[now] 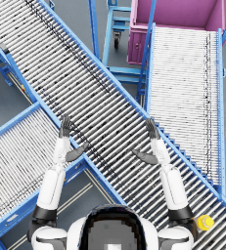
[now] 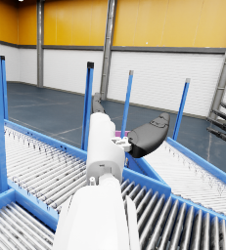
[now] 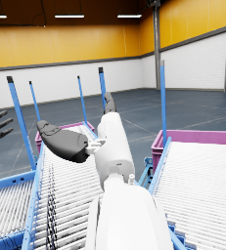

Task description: Pick up the oil and place it on the left assembly line, put the cola on the right, and keep Sprite still

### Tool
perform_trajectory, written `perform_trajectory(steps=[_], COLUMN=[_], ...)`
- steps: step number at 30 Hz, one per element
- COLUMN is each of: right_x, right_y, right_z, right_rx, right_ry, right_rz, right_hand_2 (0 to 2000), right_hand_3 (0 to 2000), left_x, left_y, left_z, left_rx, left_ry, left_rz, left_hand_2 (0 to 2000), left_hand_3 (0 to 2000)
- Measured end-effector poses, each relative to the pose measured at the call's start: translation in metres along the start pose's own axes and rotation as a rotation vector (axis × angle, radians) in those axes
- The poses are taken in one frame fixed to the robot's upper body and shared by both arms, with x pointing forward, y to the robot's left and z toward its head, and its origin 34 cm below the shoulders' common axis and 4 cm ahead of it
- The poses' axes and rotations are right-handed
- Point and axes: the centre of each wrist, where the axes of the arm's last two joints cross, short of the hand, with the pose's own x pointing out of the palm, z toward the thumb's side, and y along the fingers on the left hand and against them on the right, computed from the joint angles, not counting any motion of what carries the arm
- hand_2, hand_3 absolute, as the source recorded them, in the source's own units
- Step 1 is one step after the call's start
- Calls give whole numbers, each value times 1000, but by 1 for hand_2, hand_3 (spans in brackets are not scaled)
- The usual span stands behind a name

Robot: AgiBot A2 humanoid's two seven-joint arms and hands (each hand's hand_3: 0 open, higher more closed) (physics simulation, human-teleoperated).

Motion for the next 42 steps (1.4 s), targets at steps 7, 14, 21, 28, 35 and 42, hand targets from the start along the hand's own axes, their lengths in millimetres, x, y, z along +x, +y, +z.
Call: perform_trajectory(steps=[7, 14, 21, 28, 35, 42], right_x=[0, 0, 0, 0, 0, 0], right_y=[0, 0, 0, 0, 0, 0], right_z=[0, 0, 0, 0, 0, 0], right_rx=[0, 0, 0, 0, 0, 0], right_ry=[0, 0, 0, 0, 0, 0], right_rz=[0, 0, 0, 0, 0, 0], right_hand_2=[0, 0, 0, 0, 0, 0], right_hand_3=[0, 0, 0, 0, 0, 0], left_x=[0, 0, 0, 0, 0, 0], left_y=[0, 0, 0, 0, 0, 0], left_z=[0, 0, 0, 0, 0, 0], left_rx=[0, 0, 0, 0, 0, 0], left_ry=[0, 0, 0, 0, 0, 0], left_rz=[0, 0, 0, 0, 0, 0], left_hand_2=[0, 0, 0, 0, 0, 0], left_hand_3=[0, 0, 0, 0, 0, 0])
